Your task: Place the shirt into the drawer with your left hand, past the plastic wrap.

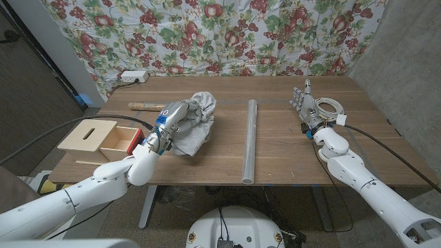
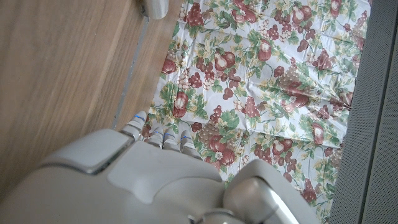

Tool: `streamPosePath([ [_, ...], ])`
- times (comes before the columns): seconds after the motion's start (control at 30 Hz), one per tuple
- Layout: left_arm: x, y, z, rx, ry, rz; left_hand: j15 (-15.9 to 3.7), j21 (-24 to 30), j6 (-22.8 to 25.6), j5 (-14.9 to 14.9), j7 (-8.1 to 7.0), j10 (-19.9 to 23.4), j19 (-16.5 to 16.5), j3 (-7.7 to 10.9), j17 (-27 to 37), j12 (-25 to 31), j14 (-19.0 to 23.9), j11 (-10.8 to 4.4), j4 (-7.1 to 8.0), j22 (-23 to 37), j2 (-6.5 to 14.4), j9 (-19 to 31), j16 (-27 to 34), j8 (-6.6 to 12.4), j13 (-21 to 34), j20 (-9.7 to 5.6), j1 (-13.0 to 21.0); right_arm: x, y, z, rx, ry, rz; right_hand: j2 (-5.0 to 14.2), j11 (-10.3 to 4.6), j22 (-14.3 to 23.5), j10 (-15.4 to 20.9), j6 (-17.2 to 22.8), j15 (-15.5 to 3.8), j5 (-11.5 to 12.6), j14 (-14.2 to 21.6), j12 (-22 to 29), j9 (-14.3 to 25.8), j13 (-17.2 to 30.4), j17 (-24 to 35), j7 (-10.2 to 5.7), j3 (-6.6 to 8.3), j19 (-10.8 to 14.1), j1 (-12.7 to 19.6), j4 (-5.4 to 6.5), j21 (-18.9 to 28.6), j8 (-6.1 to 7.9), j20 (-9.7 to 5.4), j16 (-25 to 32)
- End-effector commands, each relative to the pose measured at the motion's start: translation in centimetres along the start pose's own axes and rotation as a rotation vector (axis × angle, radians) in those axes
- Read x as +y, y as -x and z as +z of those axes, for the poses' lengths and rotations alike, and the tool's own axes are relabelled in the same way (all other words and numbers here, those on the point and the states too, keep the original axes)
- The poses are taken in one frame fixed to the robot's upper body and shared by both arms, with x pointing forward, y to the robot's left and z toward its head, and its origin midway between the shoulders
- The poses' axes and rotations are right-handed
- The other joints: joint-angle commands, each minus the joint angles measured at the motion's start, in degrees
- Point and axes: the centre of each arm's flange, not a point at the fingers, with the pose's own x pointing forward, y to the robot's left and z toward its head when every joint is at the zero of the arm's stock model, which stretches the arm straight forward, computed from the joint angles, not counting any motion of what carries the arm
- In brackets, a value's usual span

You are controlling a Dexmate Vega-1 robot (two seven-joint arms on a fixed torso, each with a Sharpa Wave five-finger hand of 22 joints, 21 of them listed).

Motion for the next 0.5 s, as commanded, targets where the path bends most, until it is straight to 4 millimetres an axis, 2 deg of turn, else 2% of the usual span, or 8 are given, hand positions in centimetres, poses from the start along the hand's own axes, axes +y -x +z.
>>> streamPosePath([
  [0.03, 1.4, -0.2, 0.2, 0.007, 0.001, 0.04, -3.58, 0.2, 0.8, 0.2, 0.04, 0.7, 0.5, 26.17, 0.2, 0.5, 1.5, -0.01, -12.71, 0.0, 0.2, 0.0, -0.3, 0.39, 0.1, -10.0, -0.6, 0.2, -0.1, -0.1, -0.003, -0.004, 0.0, 0.21, 0.14, 0.2, 0.1, 0.3, -0.42, -0.1, -0.3, 0.5, 0.3, 0.3, 0.3, 0.15, 0.09, -0.1, -0.2, 0.12, 0.2, 0.1, 0.02, 0.3],
  [0.43, 3.1, -0.1, 0.5, 0.009, -0.012, 0.081, -3.56, 0.4, 1.0, -0.2, 0.29, 1.0, 0.8, 26.98, 0.5, 0.4, 1.8, 0.01, -12.77, -0.1, -0.1, -0.5, -0.6, 0.62, -0.3, -10.04, -0.8, 0.2, 0.0, -0.3, -0.008, -0.008, -0.002, 0.17, 0.12, 0.2, 0.0, 0.3, 0.04, -0.1, -0.3, 0.5, 0.3, 0.3, 0.2, 0.16, 0.12, -0.1, -0.2, 0.11, 0.2, 0.07, 0.15, 0.3],
  [0.5, 3.3, 0.1, 0.6, 0.012, -0.015, 0.084, -3.52, 0.3, 1.0, -0.2, 0.18, 1.2, 0.9, 26.98, 0.5, 0.5, 1.9, 0.01, -12.77, -0.2, -0.2, -0.5, -0.5, 0.76, -0.2, -10.03, -0.8, 0.1, 0.1, -0.3, -0.01, -0.01, -0.006, 0.14, 0.29, 0.2, 0.0, 0.3, -0.6, -0.1, -0.3, 0.5, 0.3, 0.3, 0.2, 0.16, 0.12, 0.0, -0.2, 0.11, 0.3, 0.08, -0.43, 0.4],
])
